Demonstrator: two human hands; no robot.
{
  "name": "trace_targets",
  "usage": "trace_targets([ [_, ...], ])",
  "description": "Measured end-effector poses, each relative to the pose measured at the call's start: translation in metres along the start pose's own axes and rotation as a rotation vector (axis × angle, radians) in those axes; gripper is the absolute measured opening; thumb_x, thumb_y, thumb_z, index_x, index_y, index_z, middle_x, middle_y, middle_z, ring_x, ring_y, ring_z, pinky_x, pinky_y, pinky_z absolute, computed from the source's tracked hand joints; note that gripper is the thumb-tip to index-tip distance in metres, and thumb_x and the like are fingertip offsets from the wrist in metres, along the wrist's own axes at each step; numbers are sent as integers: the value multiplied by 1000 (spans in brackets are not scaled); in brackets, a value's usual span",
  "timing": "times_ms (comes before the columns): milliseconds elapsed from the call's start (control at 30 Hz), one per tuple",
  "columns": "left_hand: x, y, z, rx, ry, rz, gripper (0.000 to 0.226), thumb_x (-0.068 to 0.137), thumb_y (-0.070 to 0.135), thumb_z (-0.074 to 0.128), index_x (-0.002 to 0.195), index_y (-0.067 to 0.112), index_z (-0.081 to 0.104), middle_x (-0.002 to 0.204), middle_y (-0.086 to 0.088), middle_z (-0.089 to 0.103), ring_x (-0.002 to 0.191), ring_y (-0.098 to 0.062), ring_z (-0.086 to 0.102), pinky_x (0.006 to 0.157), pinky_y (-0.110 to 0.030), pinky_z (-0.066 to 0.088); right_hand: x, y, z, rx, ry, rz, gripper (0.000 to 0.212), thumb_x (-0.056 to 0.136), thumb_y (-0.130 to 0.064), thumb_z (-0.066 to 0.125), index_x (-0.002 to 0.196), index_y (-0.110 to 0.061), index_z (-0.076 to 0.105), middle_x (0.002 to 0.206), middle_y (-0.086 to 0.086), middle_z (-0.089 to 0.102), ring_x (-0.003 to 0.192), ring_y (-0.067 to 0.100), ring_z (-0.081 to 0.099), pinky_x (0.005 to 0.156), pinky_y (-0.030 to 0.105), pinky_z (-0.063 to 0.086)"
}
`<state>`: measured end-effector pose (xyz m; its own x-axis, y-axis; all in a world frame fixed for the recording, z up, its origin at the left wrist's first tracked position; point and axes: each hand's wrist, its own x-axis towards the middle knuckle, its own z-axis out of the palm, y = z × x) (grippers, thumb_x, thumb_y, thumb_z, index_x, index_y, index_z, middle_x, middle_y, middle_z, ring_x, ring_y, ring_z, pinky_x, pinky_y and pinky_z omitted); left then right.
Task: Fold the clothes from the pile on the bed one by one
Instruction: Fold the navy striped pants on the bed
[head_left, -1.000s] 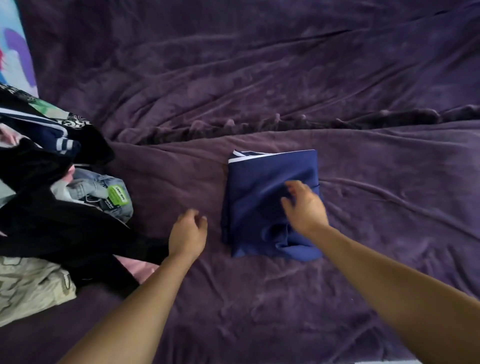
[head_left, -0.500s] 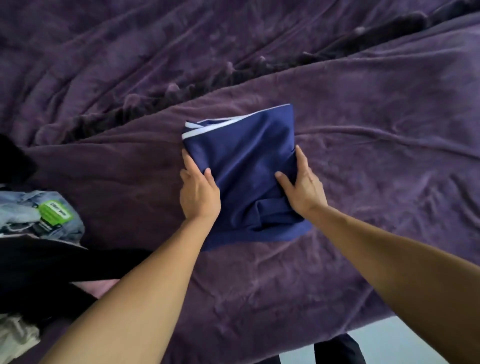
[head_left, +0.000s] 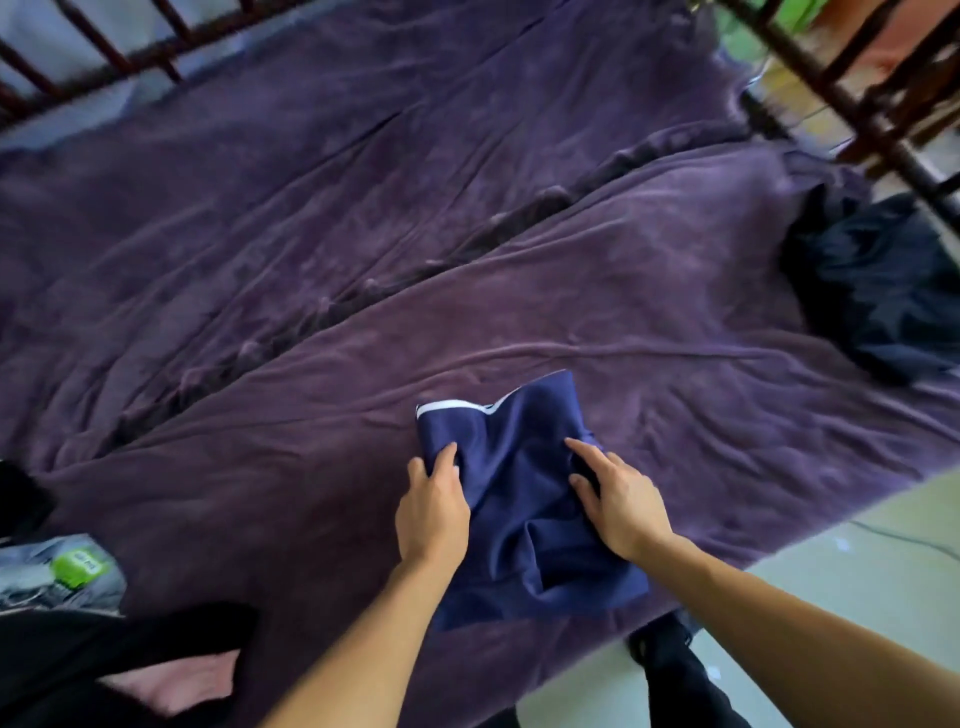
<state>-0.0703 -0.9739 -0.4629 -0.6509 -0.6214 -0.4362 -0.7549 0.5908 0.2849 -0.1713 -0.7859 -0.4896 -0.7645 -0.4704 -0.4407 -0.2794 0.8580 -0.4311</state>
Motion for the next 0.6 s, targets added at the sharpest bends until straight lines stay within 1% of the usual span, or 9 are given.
trace_targets([
  [167,-34,129,34,-113,17,-14,37,102,25,36,137,25,46,120,-12,49,93,-38,60,75,-40,47,-9,109,-85,-46,33,-3,47,98,-37,43,144,-40,35,121,3,58,107,30,59,83,38,46],
  [200,-43,165,43,-145,21,-9,36,102,25,36,136,24,47,121,-12,49,94,-38,60,76,-40,48,-12,140,-111,-60,48,4,47,98,-37,43,144,-40,34,120,2,58,107,29,58,83,38,46],
  [267,-49,201,52,-211,40,-22,36,102,24,35,136,23,48,121,-11,49,95,-36,59,77,-39,47,-11,169,-141,-79,72,-17,47,98,-38,42,144,-40,33,121,1,57,107,29,58,82,37,46],
  [400,-60,307,69,-309,56,37,36,102,24,36,135,23,49,120,-9,50,100,-33,57,83,-40,48,-14,250,-222,-97,146,12,47,97,-41,42,143,-43,33,122,0,57,106,30,59,83,39,48],
  [500,-59,373,71,-382,60,91,36,101,25,37,134,22,51,122,-11,51,106,-33,55,89,-42,47,-9,293,-273,-106,209,23,46,97,-40,44,143,-42,34,122,3,59,106,29,60,82,39,48],
  [600,-49,427,70,-443,91,129,36,100,21,40,134,19,53,121,-14,53,109,-35,54,91,-39,44,4,321,-319,-137,279,26,47,97,-38,46,142,-39,36,119,6,59,104,31,61,81,39,48],
])
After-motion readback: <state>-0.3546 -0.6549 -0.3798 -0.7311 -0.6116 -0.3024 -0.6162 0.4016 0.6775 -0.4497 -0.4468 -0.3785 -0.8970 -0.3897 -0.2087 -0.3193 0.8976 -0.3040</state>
